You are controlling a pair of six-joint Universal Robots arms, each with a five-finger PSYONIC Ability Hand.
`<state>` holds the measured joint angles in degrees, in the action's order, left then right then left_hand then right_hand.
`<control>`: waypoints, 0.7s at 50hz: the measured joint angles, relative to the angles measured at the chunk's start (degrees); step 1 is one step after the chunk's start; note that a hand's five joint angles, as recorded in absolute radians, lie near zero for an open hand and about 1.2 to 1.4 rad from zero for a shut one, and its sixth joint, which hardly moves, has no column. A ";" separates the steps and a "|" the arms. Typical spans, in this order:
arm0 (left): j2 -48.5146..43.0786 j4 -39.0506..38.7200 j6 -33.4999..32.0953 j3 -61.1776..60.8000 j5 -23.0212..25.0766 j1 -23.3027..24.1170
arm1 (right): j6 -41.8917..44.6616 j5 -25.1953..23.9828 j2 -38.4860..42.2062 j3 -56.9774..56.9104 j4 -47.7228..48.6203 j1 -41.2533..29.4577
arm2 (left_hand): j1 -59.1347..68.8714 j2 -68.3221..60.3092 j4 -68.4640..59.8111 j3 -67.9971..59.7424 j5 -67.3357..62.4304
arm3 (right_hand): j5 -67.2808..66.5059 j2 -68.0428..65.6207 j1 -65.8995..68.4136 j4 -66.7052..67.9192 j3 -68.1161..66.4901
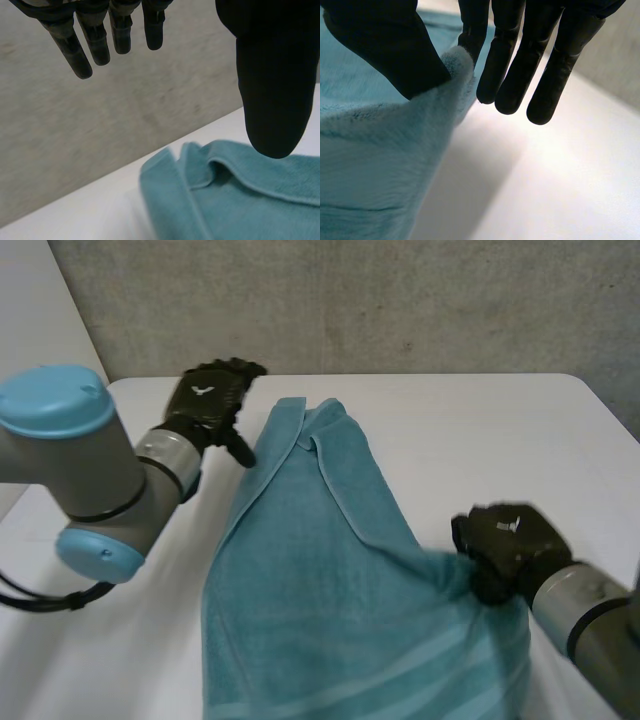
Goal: Fold the laundry
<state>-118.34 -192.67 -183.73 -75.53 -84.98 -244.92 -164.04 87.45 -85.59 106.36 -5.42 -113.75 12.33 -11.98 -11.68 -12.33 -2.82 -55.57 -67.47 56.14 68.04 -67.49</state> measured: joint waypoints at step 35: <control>-21.90 -18.57 -4.72 14.83 10.51 10.26 | 9.89 -7.98 -17.63 -7.01 -6.04 -6.08 | 52.17 -56.42 -56.53 -55.69 -50.53 | -0.03 0.00 0.00 0.01 -0.22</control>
<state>-140.24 -211.24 -188.46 -60.70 -74.47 -234.66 -154.15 79.46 -103.22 99.35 -11.46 -119.82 64.50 -68.40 -68.21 -68.02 -53.36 -55.60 -67.47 56.14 68.06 -67.72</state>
